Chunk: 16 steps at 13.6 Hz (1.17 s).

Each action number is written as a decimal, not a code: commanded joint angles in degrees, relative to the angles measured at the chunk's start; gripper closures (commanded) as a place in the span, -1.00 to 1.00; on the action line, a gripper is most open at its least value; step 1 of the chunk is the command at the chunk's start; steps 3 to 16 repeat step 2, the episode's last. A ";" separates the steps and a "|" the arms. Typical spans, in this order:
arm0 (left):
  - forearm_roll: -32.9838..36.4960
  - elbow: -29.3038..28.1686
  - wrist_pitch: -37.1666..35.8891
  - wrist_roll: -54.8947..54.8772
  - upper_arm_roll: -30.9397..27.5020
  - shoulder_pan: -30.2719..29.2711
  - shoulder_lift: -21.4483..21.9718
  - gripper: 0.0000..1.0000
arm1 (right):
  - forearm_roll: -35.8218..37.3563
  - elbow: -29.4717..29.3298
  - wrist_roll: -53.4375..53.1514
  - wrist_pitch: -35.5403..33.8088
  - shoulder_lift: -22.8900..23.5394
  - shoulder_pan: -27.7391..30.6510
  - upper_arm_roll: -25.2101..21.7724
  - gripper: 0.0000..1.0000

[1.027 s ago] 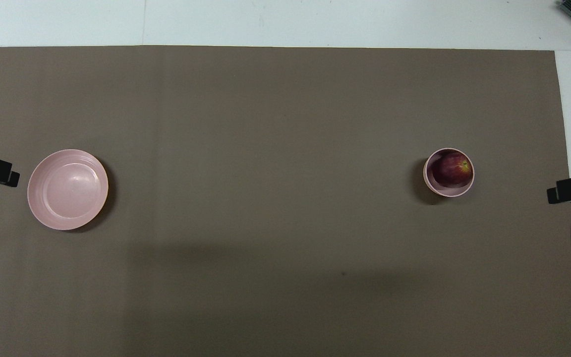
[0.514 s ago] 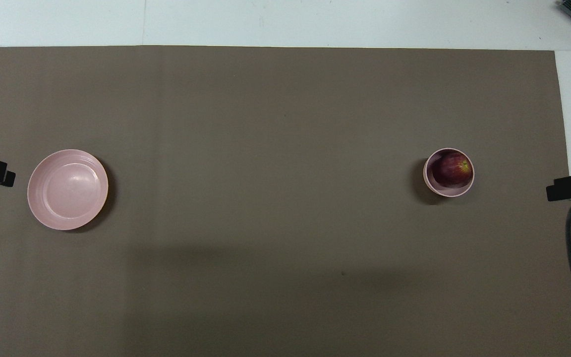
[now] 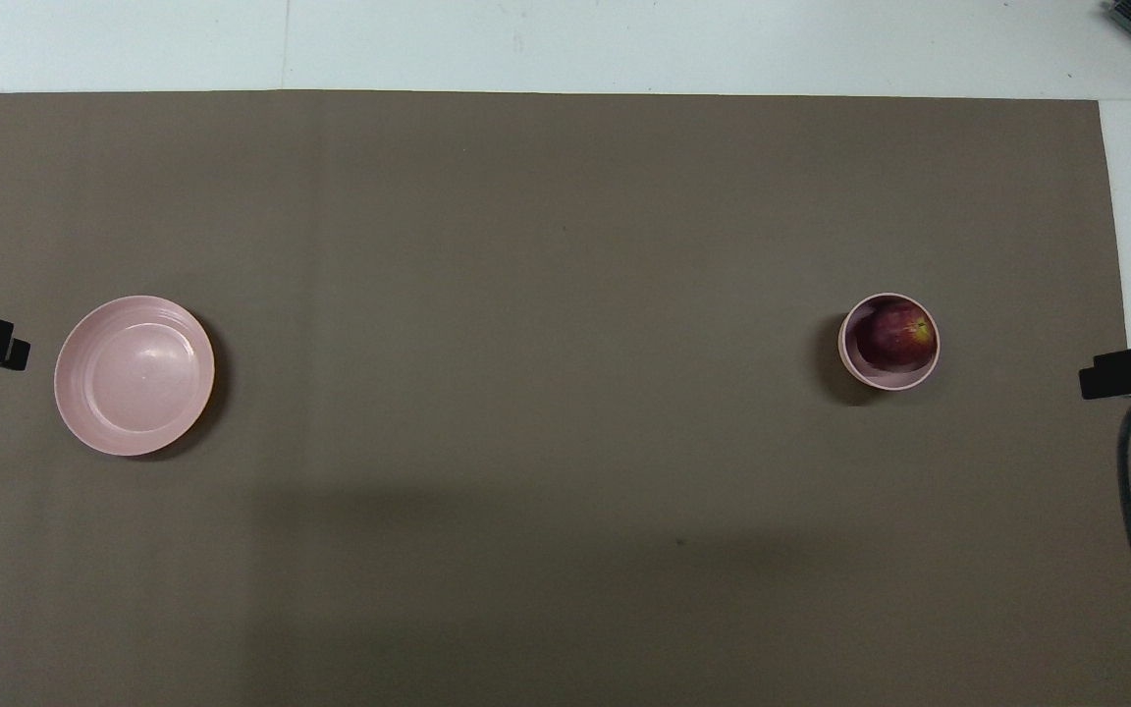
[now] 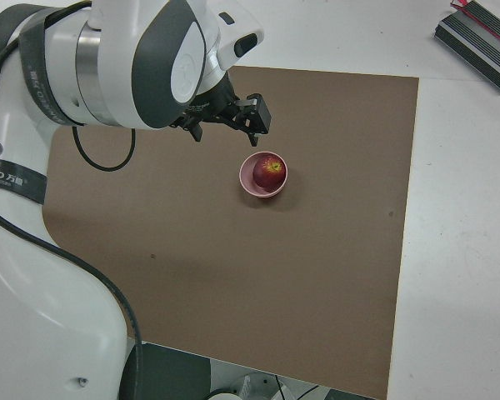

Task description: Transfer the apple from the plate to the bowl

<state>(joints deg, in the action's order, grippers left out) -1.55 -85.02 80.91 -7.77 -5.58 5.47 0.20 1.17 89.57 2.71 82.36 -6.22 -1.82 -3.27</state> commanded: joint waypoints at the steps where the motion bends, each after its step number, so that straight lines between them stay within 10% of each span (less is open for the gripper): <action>1: 0.67 0.21 -1.10 0.21 0.22 -0.28 0.60 -1.00 | -0.29 1.39 1.77 2.54 -0.90 0.33 0.28 -1.00; 16: 0.67 0.21 -1.10 0.21 0.22 -0.28 0.60 -1.00 | -0.29 1.39 1.94 2.98 -0.90 0.41 0.28 -1.00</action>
